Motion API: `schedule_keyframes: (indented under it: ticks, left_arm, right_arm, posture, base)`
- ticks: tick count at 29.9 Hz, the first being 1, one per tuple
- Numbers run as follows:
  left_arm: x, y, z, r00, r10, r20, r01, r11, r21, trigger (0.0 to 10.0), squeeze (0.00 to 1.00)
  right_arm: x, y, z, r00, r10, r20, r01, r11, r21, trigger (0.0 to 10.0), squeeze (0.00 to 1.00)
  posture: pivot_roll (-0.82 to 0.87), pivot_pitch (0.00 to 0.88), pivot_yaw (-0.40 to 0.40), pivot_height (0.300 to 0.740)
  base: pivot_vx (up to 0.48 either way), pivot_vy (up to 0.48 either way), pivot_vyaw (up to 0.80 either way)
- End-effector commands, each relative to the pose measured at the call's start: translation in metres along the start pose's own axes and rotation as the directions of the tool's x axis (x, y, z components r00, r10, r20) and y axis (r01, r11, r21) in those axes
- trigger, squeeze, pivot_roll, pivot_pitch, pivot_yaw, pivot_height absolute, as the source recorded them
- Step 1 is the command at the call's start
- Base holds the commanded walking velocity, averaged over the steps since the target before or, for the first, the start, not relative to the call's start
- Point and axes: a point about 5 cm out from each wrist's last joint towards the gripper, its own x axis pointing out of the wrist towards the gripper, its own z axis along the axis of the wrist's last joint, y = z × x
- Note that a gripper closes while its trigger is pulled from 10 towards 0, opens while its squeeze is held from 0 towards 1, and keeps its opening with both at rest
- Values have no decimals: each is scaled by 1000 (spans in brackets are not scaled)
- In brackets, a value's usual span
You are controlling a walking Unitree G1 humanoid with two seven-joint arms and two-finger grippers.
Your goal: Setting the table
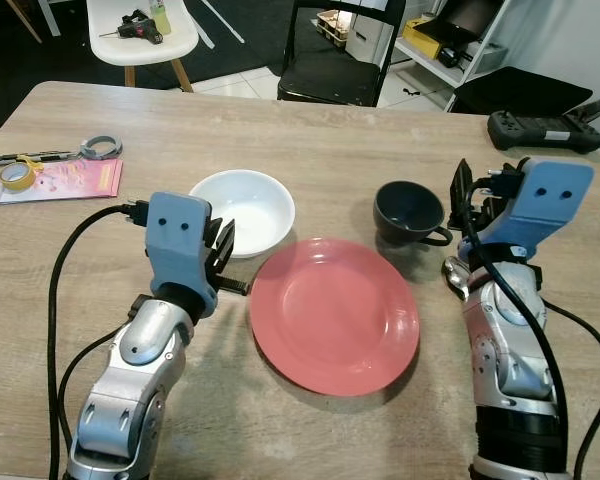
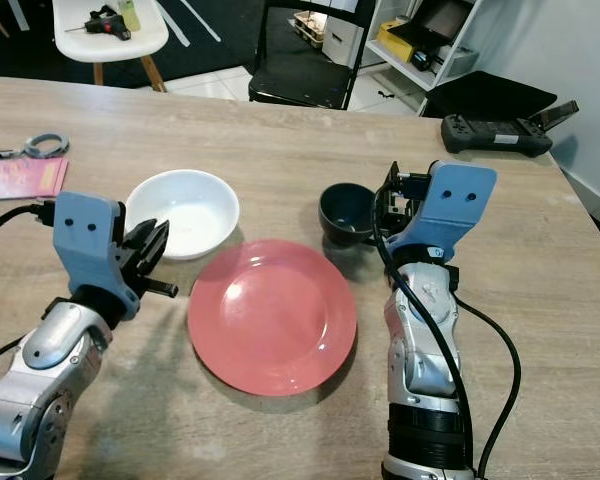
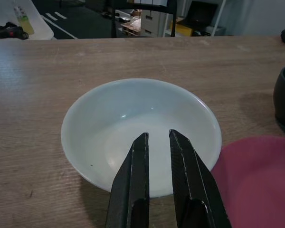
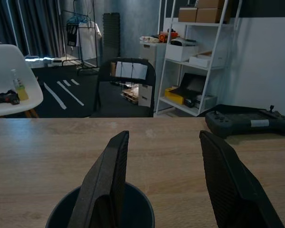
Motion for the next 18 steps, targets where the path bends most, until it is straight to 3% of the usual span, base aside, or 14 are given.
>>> schedule_keyframes:
  ticks: [1,5,18]
  left_arm:
    - [1,-2,-4,1000,5,-15,-5,1000,3,10000,0]
    - [1,-2,-4,1000,6,-11,-6,1000,-1,10000,0]
    - [1,-1,-4,1000,8,-12,-8,1000,-3,10000,0]
  right_arm:
    - [-2,-4,-5,1000,-16,-14,16,1000,-23,10000,0]
    - [-1,-6,-6,1000,-21,-13,21,999,-28,10000,0]
    - [-1,-11,-9,999,-38,-18,37,999,-39,10000,0]
  posture:
    - [53,127,25,740]
    - [52,127,27,740]
    - [53,133,31,740]
  base:
    - [0,0,0]
    - [0,0,0]
    - [-319,0,0]
